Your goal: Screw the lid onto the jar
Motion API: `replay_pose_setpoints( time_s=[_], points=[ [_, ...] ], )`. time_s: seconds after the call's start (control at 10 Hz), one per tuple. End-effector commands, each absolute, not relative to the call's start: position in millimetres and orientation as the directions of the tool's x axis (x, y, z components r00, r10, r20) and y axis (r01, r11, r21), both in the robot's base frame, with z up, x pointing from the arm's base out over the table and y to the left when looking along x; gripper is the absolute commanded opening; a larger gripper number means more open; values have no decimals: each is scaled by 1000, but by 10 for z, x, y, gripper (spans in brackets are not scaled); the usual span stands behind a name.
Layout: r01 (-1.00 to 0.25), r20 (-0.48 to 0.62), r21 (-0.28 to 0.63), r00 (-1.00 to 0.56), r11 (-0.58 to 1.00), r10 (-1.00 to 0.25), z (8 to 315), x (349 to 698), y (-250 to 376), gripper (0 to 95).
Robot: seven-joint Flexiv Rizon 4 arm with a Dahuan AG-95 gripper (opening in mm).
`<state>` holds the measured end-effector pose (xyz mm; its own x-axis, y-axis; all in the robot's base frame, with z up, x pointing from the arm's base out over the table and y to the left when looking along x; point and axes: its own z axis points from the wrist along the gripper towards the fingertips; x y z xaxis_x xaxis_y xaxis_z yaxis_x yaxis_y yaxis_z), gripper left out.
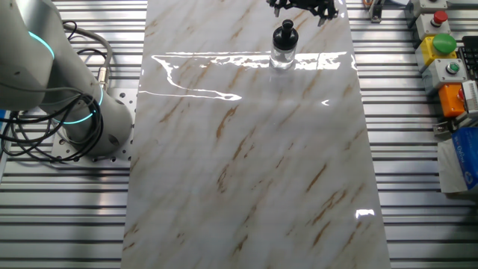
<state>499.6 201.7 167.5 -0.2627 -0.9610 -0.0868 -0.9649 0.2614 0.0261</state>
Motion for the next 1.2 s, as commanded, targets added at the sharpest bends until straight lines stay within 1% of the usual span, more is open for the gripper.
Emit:
replay_pose_setpoints(
  time_s=[0.1, 0.2, 0.6, 0.7, 1.2],
  points=[
    [-965, -87, 31, -262, 261, -961, 1716, 4992, 2002, 950],
    [-966, -85, 31, -259, 258, -962, 1740, 5005, 1998, 760],
    [-964, -88, 35, -264, 262, -960, 1747, 5022, 1996, 760],
    [-963, -93, 42, -267, 265, -959, 1752, 5014, 2004, 950],
    [-958, -82, 43, -286, 283, -955, 1748, 4898, 2048, 950]
  ],
)
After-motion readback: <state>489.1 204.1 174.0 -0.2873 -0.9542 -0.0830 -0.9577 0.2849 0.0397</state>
